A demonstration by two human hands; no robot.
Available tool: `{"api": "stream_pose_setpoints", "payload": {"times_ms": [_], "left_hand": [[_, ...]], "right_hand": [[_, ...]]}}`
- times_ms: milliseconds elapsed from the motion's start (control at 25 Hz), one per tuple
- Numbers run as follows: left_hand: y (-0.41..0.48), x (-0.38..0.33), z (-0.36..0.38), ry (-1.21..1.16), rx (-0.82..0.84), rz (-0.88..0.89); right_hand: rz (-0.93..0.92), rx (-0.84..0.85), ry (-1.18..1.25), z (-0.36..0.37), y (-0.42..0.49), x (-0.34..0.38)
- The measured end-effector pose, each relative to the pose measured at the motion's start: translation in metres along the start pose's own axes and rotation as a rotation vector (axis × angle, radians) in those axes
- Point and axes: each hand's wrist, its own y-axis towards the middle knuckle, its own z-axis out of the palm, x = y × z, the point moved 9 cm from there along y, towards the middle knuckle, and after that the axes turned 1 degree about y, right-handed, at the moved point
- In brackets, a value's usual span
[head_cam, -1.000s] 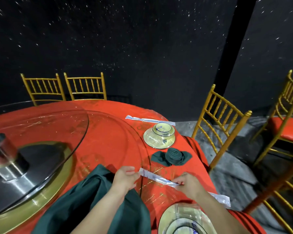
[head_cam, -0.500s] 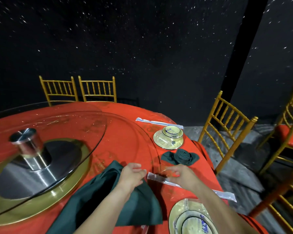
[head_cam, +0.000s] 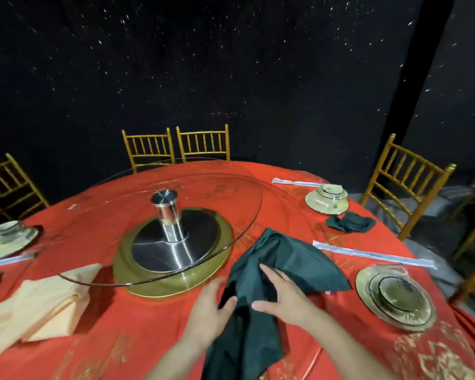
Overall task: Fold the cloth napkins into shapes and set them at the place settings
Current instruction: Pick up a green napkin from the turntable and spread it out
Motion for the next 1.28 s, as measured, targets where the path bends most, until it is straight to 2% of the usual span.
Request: {"api": "stream_pose_setpoints", "payload": {"times_ms": [160, 280, 360, 560, 640, 760, 840, 920, 1040, 1120, 1280], "left_hand": [[-0.035, 0.045, 0.01, -0.001, 0.174, -0.146], [-0.067, 0.052, 0.028, 0.096, 0.258, -0.137], [-0.079, 0.059, 0.023, 0.146, 0.157, -0.15], [-0.091, 0.089, -0.012, -0.074, 0.008, -0.261], [-0.1, 0.094, -0.034, -0.097, -0.03, -0.277], [-0.113, 0.111, -0.071, -0.095, -0.11, -0.333], [-0.12, 0.127, -0.095, -0.096, -0.159, -0.385], [-0.124, 0.14, -0.113, -0.098, -0.166, -0.408], [-0.128, 0.156, -0.133, -0.12, -0.165, -0.37], [-0.129, 0.176, -0.14, -0.153, -0.14, -0.363], [-0.134, 0.21, -0.16, -0.165, -0.088, -0.331]], "right_hand": [[0.06, -0.026, 0.046, 0.049, -0.04, 0.016], [0.108, -0.028, -0.025, 0.067, -0.066, 0.019], [0.125, -0.045, -0.131, 0.072, -0.076, 0.02], [0.203, -0.048, -0.415, 0.078, -0.087, 0.025], [0.141, -0.065, -0.498, 0.082, -0.088, 0.038], [0.032, -0.144, -0.44, 0.088, -0.09, 0.06], [-0.082, -0.308, -0.418, 0.088, -0.09, 0.081], [-0.197, -0.396, -0.382, 0.097, -0.094, 0.101], [-0.28, -0.346, -0.425, 0.15, -0.102, 0.129], [-0.257, -0.329, -0.432, 0.182, -0.104, 0.14], [-0.235, -0.428, -0.458, 0.213, -0.111, 0.155]]}}
